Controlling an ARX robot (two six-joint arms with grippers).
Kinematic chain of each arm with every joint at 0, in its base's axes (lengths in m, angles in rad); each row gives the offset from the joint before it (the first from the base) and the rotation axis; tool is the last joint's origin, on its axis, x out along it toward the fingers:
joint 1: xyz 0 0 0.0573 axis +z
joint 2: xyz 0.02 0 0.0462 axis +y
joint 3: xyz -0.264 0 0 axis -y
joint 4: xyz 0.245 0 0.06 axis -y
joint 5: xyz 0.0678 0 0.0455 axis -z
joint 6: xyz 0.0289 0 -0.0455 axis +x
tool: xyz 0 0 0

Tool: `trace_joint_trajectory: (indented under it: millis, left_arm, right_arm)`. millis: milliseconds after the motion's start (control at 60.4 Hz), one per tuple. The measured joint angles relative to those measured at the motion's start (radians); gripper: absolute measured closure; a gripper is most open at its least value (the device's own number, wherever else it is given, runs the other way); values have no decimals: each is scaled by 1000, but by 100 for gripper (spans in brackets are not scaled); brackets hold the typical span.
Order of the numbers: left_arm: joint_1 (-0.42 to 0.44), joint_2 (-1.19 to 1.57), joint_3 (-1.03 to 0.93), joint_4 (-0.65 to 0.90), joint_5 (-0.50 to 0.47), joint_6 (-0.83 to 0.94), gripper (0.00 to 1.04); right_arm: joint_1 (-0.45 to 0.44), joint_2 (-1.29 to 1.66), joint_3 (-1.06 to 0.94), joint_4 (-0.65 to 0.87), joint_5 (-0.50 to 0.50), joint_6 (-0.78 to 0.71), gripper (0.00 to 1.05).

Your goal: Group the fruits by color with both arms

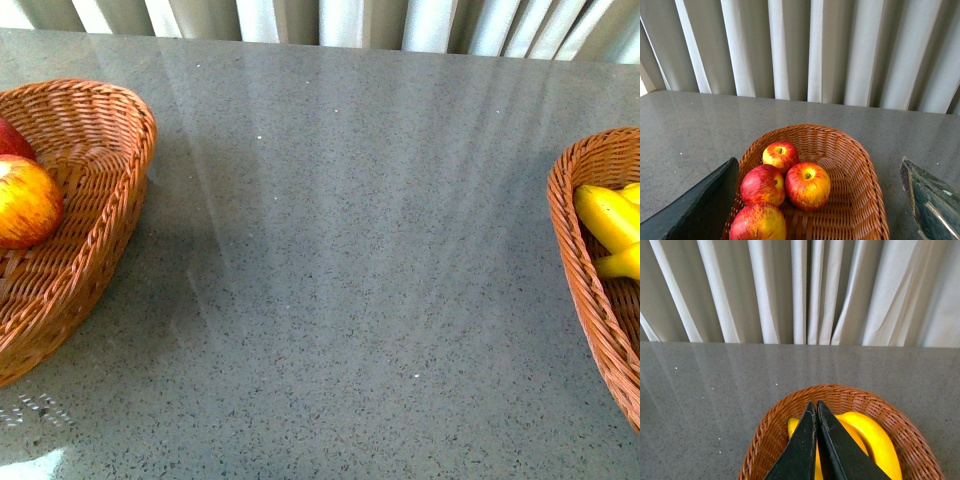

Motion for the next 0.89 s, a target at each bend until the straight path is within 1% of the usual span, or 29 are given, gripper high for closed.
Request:
trace_joint_trajectory:
  millis: [315, 646, 696, 745, 895]
  left_arm:
    - [0, 0, 0, 0, 0, 0, 9]
    - [0, 0, 0, 0, 0, 0, 9]
    - [0, 0, 0, 0, 0, 0, 9]
    - [0, 0, 0, 0, 0, 0, 9]
    - [0, 0, 0, 0, 0, 0, 9]
  right_arm:
    - [1, -129, 0, -126, 0, 0, 103]
    - [1, -224, 0, -220, 0, 0, 103]
    - [2, -268, 0, -277, 1, 0, 103]
    - [2, -350, 0, -378, 2, -1, 103]
    - [2, -394, 0, -396, 0, 0, 103]
